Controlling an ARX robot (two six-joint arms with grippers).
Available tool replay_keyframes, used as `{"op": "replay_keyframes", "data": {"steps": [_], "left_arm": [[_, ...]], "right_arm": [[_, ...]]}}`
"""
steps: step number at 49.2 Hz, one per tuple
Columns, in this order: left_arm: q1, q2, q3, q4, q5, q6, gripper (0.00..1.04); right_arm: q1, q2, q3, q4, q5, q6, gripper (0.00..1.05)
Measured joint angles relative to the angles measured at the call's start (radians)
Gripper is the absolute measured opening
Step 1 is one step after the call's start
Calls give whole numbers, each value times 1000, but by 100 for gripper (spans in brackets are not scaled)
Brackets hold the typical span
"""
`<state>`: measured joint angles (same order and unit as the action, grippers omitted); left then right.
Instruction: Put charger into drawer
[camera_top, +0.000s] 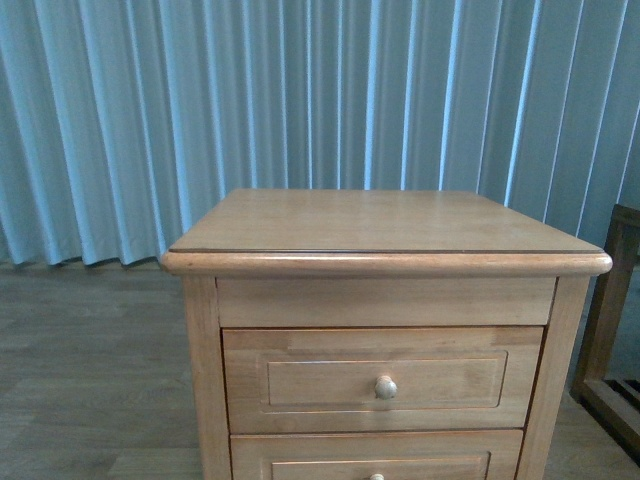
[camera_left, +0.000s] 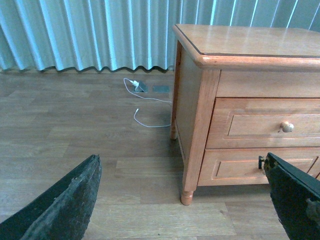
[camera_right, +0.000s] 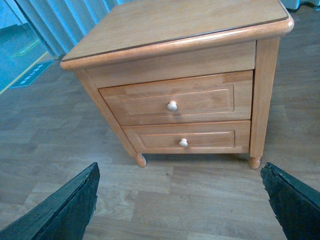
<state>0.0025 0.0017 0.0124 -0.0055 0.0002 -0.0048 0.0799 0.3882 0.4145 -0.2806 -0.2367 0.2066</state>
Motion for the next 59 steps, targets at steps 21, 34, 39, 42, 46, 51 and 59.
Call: {"op": "replay_keyframes", "data": {"steps": [21, 34, 39, 42, 46, 51, 59], "left_arm": [[0, 0, 0, 0, -1, 0, 99], [0, 0, 0, 0, 0, 0, 99], [0, 0, 0, 0, 0, 0, 99], [0, 0, 0, 0, 0, 0, 99], [0, 0, 0, 0, 0, 0, 99], [0, 0, 0, 0, 0, 0, 99], [0, 0, 0, 0, 0, 0, 99]], "right_arm": [[-75, -249, -253, 246, 242, -193, 30], [-77, -305, -322, 262, 238, -203, 2], [-77, -321, -338, 267, 238, -203, 2], [-77, -331, -348, 269, 239, -203, 2], [-77, -338, -359, 270, 238, -203, 2], [-77, -346, -367, 270, 239, -203, 2], [-77, -382, -409, 277, 239, -203, 2]]}}
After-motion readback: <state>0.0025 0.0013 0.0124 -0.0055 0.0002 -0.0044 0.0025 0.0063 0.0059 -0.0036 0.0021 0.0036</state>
